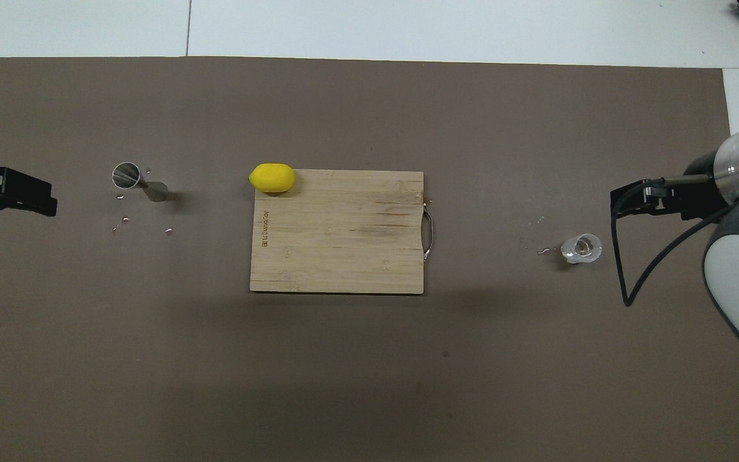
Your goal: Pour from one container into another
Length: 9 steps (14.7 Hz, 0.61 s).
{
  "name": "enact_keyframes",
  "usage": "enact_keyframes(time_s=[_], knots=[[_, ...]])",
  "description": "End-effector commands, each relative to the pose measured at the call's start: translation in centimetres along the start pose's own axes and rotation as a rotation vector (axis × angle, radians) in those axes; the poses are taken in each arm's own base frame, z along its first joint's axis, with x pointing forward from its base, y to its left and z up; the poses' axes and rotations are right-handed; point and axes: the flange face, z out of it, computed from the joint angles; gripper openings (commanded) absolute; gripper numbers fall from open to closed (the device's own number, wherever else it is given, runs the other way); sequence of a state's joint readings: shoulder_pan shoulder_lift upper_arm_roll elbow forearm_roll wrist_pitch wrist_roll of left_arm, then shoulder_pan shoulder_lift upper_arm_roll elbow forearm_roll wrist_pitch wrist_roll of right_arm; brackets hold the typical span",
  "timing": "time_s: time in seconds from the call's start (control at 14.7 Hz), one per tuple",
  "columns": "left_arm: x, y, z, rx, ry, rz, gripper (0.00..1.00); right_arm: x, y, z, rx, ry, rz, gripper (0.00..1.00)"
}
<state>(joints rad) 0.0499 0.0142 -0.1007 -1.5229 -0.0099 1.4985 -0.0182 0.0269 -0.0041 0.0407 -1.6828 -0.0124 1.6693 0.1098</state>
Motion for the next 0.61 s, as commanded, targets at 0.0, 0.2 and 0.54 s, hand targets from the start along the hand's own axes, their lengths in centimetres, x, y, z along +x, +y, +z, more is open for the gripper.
enact_keyframes(time_s=[0.0, 0.2, 0.54], knots=[[-0.80, -0.26, -0.16, 0.015, -0.001, 0.014, 1.00, -0.53, 0.44, -0.25, 0.003, 0.003, -0.008, 1.00], [-0.83, -0.28, -0.13, 0.017, -0.004, 0.012, 1.00, -0.54, 0.35, -0.25, 0.003, 0.003, -0.010, 1.00], [-0.75, -0.11, -0.20, 0.017, 0.003, 0.018, 1.00, -0.53, 0.44, -0.25, 0.003, 0.003, -0.008, 1.00]])
